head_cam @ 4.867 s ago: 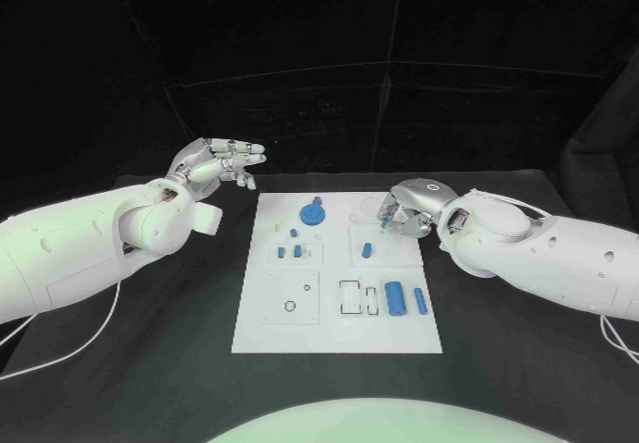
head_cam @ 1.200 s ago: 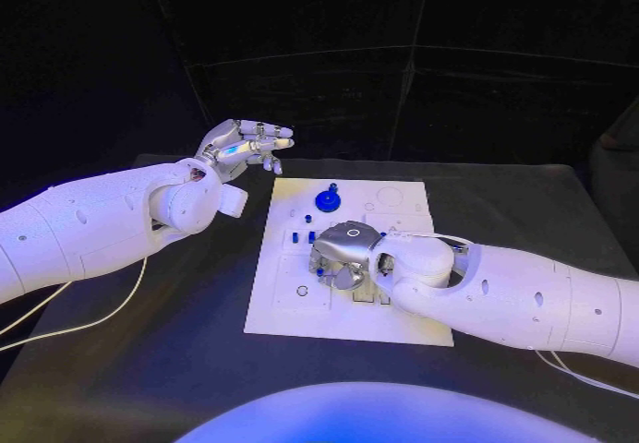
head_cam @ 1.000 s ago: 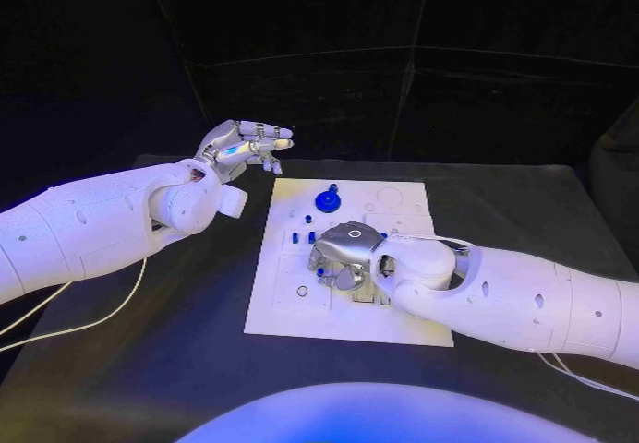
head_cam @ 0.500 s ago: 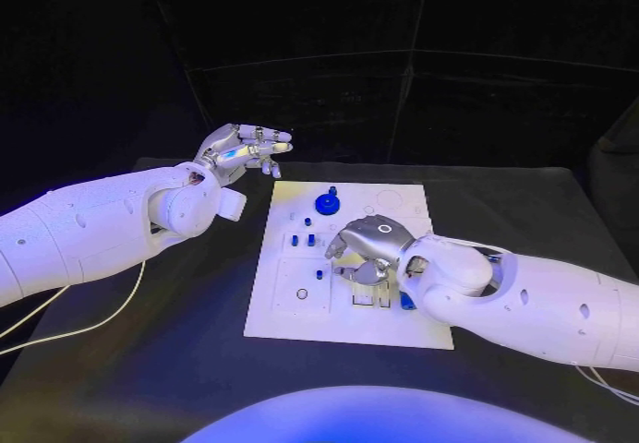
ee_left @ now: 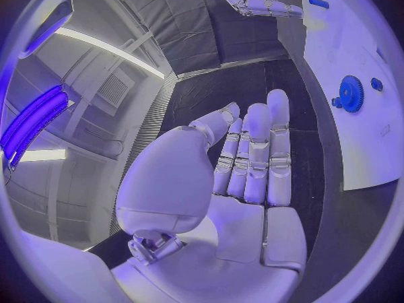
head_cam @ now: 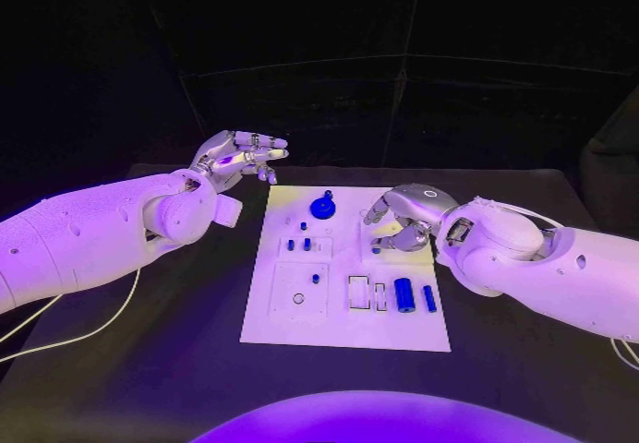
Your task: Assemble the parts on the task board
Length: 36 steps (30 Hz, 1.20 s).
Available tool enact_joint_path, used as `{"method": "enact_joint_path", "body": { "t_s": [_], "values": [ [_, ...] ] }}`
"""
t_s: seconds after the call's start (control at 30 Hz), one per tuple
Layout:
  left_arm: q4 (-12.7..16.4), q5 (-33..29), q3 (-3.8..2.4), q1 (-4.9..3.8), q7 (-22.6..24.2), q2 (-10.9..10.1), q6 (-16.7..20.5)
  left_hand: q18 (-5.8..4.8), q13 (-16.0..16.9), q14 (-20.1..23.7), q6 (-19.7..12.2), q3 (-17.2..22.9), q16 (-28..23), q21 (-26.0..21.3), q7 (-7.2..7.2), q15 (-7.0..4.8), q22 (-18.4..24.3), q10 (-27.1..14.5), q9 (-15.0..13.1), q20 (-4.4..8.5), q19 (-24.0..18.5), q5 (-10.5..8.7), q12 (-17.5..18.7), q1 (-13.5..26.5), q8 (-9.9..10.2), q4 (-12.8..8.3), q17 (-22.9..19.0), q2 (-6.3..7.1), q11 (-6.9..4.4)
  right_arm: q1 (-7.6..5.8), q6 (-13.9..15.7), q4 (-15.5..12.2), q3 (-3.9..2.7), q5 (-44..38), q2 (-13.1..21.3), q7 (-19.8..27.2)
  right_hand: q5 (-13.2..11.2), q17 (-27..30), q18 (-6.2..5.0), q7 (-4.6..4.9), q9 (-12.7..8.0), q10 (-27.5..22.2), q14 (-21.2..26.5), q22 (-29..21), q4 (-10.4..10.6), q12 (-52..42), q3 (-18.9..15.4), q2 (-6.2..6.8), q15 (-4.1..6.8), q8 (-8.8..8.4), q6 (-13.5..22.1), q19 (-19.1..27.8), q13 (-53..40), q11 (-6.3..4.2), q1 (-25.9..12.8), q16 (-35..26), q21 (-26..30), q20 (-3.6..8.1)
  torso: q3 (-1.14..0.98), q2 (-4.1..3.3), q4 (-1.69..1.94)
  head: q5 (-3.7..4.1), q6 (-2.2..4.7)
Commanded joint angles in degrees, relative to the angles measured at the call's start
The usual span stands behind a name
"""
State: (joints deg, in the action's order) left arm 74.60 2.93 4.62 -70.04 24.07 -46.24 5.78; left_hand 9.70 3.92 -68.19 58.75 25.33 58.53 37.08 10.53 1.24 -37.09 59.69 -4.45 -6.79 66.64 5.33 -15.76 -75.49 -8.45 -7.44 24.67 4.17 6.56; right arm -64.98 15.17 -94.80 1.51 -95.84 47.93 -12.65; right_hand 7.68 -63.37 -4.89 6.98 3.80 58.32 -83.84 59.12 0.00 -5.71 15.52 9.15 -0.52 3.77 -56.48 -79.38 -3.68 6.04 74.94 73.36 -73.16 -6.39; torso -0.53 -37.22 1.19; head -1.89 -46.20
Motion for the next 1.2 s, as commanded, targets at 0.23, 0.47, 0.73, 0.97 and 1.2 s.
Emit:
{"method": "enact_joint_path", "body": {
  "t_s": [0.23,0.47,0.73,0.97,1.2],
  "values": [
    [-0.05,-0.26,0.16,-0.08,0.24,0.02,-0.94,0.74,-0.09,0.44,-0.33,-0.27,-0.19,-0.36,0.20,0.10,0.09,-0.29,0.08,-0.02,-0.50,0.08,-0.34,0.03,-0.23,-0.07,-0.07,0.21,0.04,-0.39,-7.40,1.36,-0.08,-0.29,-0.61,-1.89,-0.28,0.03,-0.89,-0.23,0.01,-0.09,-1.53,0.05,-0.33,-0.86,-1.65,-1.02,-0.42,-0.08,0.21,0.07,-0.08,-0.09,1.80,0.00,0.27,-0.49,-0.01,-0.10,0.07,-0.13,-0.05],
    [-0.17,-0.26,0.20,-0.08,0.20,-0.04,-0.94,0.72,-0.10,0.48,-0.42,-0.47,-0.20,-0.43,0.24,0.14,0.12,-0.40,0.09,-0.07,-0.54,0.03,-0.41,0.25,-0.31,0.01,-0.16,0.30,0.08,-0.40,-10.77,1.53,-0.06,0.15,-1.08,-2.02,-0.13,-0.18,-0.89,-0.08,0.04,2.71,-1.64,0.33,-0.04,-2.81,-2.93,-2.08,0.18,-0.02,-0.35,-0.17,-0.21,-0.86,2.00,0.34,0.07,-0.06,-0.02,-0.07,0.06,-0.18,-0.25],
    [-0.30,-0.26,0.21,-0.09,0.16,-0.02,-0.94,0.72,-0.10,0.48,-0.47,-0.57,-0.20,-0.47,0.25,0.17,0.15,-0.44,0.10,-0.09,-0.55,0.01,-0.45,0.39,-0.34,0.09,-0.19,0.33,0.10,-0.39,-12.73,2.07,-0.04,0.61,-1.85,-1.92,-0.38,-0.04,-0.85,0.55,0.17,5.80,-1.66,0.42,-0.02,-3.85,-2.32,-3.80,0.93,0.34,-2.17,-0.36,-0.02,-1.68,3.04,0.45,0.01,0.61,-0.04,-0.09,0.04,-0.19,-0.41],
    [-0.37,-0.26,0.21,-0.09,0.13,0.00,-0.94,0.72,-0.09,0.48,-0.50,-0.64,-0.19,-0.50,0.25,0.19,0.17,-0.48,0.11,-0.11,-0.56,0.01,-0.49,0.48,-0.37,0.14,-0.23,0.32,0.10,-0.37,-12.18,2.74,-0.02,1.35,-2.69,-1.23,-2.34,0.05,-0.74,0.62,0.10,8.29,-1.76,0.84,-0.01,-3.19,1.04,-5.72,1.27,0.25,-3.42,-0.69,0.14,-2.05,4.18,0.63,-0.26,1.02,-0.05,-0.08,0.04,-0.20,-0.64],
    [-0.45,-0.26,0.21,-0.09,0.11,-0.05,-0.91,0.72,-0.09,0.48,-0.50,-0.64,-0.19,-0.50,0.25,0.19,0.17,-0.48,0.11,-0.11,-0.56,0.01,-0.49,0.48,-0.37,0.14,-0.23,0.32,0.10,-0.37,-11.07,3.45,-0.02,1.63,-3.19,-1.63,-3.50,0.01,-0.70,0.48,0.26,9.96,-1.83,1.08,0.13,-2.37,3.96,-6.60,1.50,0.61,-5.02,-0.89,0.06,-2.24,4.45,0.88,-0.42,1.18,-0.03,-0.07,0.01,-0.16,-0.76]
  ]
}}
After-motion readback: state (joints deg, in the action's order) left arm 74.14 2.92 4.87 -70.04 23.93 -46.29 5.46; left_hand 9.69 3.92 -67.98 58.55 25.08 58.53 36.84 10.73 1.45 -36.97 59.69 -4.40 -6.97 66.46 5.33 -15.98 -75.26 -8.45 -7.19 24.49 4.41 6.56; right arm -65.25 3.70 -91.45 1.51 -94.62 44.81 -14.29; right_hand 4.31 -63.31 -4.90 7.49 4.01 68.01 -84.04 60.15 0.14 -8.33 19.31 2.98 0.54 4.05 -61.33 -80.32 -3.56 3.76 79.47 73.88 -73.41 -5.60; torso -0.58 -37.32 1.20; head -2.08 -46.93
